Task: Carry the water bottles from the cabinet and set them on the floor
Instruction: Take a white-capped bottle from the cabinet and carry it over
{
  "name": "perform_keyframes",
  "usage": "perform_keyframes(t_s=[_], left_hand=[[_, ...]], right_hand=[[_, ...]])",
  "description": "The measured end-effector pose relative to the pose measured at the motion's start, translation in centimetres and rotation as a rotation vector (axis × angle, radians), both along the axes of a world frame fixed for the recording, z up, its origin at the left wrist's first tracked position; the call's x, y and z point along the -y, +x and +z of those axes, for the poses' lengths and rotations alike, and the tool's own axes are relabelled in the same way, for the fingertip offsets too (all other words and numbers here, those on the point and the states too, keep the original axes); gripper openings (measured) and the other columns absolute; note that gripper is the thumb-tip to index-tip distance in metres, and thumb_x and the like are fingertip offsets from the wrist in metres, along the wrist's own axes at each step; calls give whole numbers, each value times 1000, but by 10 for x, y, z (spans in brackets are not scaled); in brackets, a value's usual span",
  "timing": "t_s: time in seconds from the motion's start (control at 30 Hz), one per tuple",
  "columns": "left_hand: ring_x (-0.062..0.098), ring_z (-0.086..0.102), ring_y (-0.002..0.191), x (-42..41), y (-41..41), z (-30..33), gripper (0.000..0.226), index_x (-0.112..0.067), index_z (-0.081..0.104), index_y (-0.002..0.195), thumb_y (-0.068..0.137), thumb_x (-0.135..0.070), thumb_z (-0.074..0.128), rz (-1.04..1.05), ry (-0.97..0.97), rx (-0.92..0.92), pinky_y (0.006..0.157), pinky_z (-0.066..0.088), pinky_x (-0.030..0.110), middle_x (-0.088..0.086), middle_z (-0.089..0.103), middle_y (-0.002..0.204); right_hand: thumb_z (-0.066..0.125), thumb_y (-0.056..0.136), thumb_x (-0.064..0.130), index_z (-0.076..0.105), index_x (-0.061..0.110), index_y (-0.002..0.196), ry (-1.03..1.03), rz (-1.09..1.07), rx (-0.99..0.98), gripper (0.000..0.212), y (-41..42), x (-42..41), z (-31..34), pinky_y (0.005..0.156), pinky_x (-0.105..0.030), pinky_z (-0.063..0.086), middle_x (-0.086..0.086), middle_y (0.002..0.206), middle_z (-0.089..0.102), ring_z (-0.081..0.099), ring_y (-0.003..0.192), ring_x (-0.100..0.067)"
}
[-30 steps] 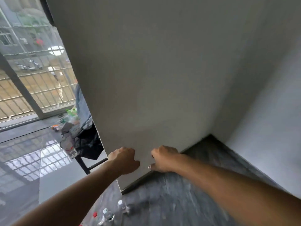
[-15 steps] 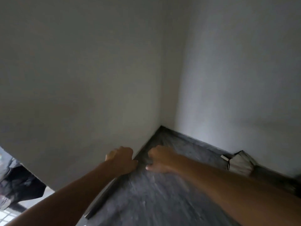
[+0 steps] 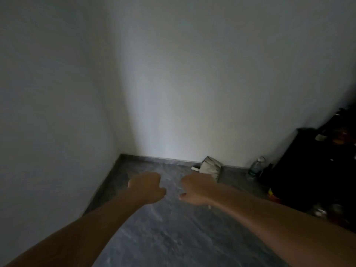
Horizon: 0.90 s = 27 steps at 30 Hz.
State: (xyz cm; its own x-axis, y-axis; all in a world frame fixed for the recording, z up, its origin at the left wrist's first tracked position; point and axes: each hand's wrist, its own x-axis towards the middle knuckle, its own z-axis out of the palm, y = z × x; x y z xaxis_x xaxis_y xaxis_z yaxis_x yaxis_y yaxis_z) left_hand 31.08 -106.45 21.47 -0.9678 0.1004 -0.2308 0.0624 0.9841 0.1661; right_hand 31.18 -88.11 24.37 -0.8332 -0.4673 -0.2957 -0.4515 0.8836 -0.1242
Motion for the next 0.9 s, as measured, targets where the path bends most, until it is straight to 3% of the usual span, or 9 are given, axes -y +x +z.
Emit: perform_keyframes(t_s=[0.13, 0.23, 0.4, 0.5, 0.6, 0.7, 0.77, 0.9], left_hand=[[16, 58, 105, -90, -42, -1, 42, -22, 59, 116, 87, -50, 48, -160, 11, -23, 82, 44, 27, -3, 62, 118], [17, 62, 97, -156, -72, -1, 37, -22, 63, 109, 86, -48, 49, -269, 2, -45, 75, 45, 25, -2, 66, 110], [21, 63, 102, -263, -125, -2, 39, -21, 62, 112, 85, -47, 52, -454, -21, -37, 72, 43, 25, 3, 66, 115], [26, 61, 105, -326, -147, 5, 42, -20, 60, 113, 83, -48, 52, -560, -56, -29, 79, 47, 31, 6, 63, 117], [24, 62, 95, -387, -159, 8, 32, -15, 60, 101, 84, -42, 54, -676, -72, -4, 71, 46, 29, 7, 64, 107], [25, 61, 93, -445, -163, 9, 31, -15, 60, 96, 84, -42, 52, -764, -58, -7, 76, 50, 34, 7, 63, 104], [23, 59, 86, -483, -165, 8, 29, -16, 59, 91, 84, -43, 50, -821, -42, -15, 70, 48, 32, 6, 62, 98], [15, 53, 69, -563, -172, 1, 28, -20, 51, 73, 84, -46, 52, -898, 3, -58, 57, 40, 27, -6, 49, 71]], right_hand=[[51, 92, 45, 50, 14, 129, -10, -182, 23, 48, -15, -85, -3, 87, -33, 41, -10, 129, 55, 53, 118, -29], [51, 91, 44, 54, 14, 122, -4, -302, 19, 43, -26, -144, -5, 84, -34, 42, -9, 125, 57, 55, 115, -29], [52, 92, 44, 54, 11, 122, 0, -504, 14, 45, -44, -239, -2, 91, -41, 45, -13, 128, 56, 54, 117, -32], [51, 92, 46, 55, 10, 113, 23, -604, 12, 41, -49, -292, -2, 76, -37, 43, -13, 119, 58, 56, 108, -32], [51, 93, 45, 54, 12, 102, 21, -729, 40, 34, -49, -339, -1, 70, -34, 41, -11, 109, 59, 57, 95, -29], [54, 91, 45, 58, 11, 105, 6, -824, 64, 37, -44, -386, 0, 71, -35, 44, -9, 105, 61, 59, 95, -29], [55, 90, 46, 60, 12, 104, 4, -878, 62, 37, -42, -419, 1, 71, -36, 44, -9, 103, 61, 60, 95, -29], [55, 88, 46, 54, 17, 93, -13, -984, 58, 29, -41, -492, -6, 62, -34, 44, -1, 84, 53, 58, 81, -23]])
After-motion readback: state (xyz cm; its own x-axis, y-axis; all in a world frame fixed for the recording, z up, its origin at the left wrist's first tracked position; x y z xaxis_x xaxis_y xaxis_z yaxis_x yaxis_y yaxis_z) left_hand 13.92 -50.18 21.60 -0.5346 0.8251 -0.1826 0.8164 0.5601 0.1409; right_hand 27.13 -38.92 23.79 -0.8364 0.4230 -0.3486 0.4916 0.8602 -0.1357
